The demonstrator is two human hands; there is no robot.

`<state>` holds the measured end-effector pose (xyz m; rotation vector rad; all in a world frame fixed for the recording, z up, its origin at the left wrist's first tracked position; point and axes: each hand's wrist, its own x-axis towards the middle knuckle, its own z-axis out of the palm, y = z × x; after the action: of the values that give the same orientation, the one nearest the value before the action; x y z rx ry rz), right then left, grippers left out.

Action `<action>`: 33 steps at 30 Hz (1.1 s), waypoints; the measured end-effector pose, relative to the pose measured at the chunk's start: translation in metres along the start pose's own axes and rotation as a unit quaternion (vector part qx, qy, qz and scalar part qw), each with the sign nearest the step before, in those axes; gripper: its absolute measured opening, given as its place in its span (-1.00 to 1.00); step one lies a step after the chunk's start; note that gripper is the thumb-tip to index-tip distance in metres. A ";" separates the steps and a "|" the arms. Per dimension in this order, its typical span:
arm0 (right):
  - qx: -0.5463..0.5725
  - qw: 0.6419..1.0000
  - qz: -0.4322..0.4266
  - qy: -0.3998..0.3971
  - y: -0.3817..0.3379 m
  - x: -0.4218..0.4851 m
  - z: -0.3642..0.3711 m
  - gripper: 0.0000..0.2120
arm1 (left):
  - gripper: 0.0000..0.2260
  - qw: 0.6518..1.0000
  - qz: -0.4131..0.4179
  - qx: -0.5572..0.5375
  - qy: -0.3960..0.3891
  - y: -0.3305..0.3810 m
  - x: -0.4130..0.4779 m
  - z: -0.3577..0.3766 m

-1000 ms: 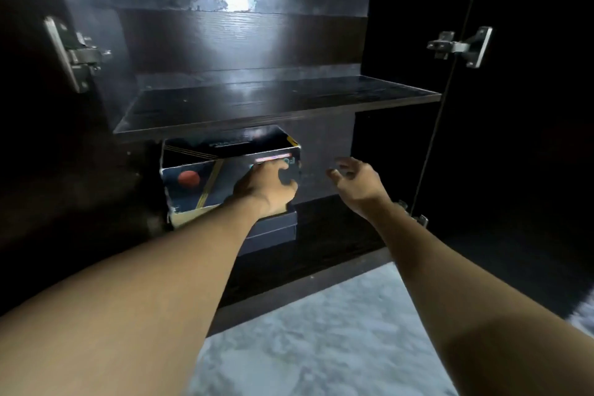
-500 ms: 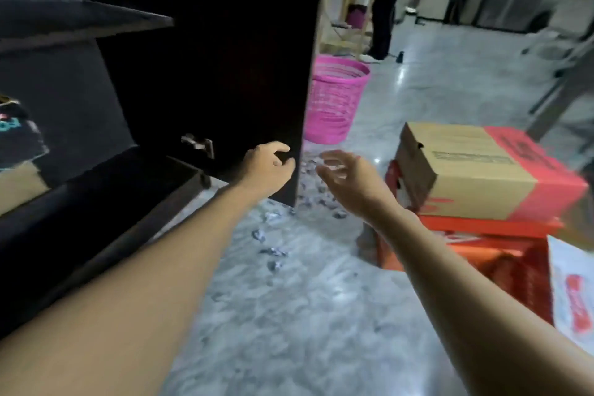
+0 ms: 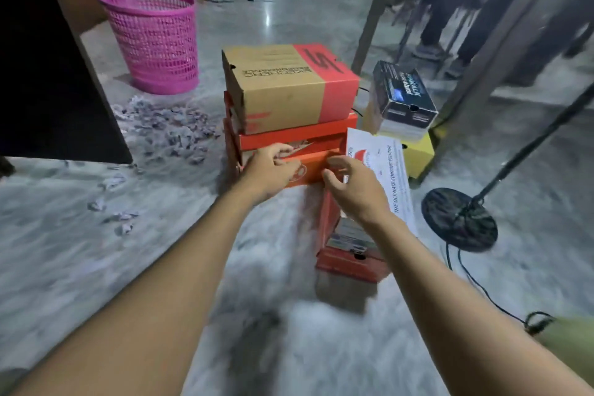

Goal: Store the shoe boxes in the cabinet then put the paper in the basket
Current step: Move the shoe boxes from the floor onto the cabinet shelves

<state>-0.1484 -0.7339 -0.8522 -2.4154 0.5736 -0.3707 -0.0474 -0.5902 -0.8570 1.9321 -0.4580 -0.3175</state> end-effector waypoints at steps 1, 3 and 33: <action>-0.013 1.000 0.017 0.011 0.016 0.000 -0.004 -0.68 | -0.71 1.000 -0.012 -0.003 -0.014 -0.002 -0.003 0.019; -0.047 0.996 0.064 0.035 0.048 -0.001 -0.010 -0.56 | -0.64 0.998 -0.032 -0.002 -0.052 -0.008 -0.008 0.054; 0.175 0.981 0.059 -0.063 0.145 -0.088 -0.031 -0.21 | -0.49 0.972 -0.125 -0.072 -0.185 -0.030 -0.050 0.125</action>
<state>-0.2818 -0.8104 -0.9299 -2.0402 0.5412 -0.2439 -0.1392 -0.6594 -0.9330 1.7919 -0.4185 -0.8615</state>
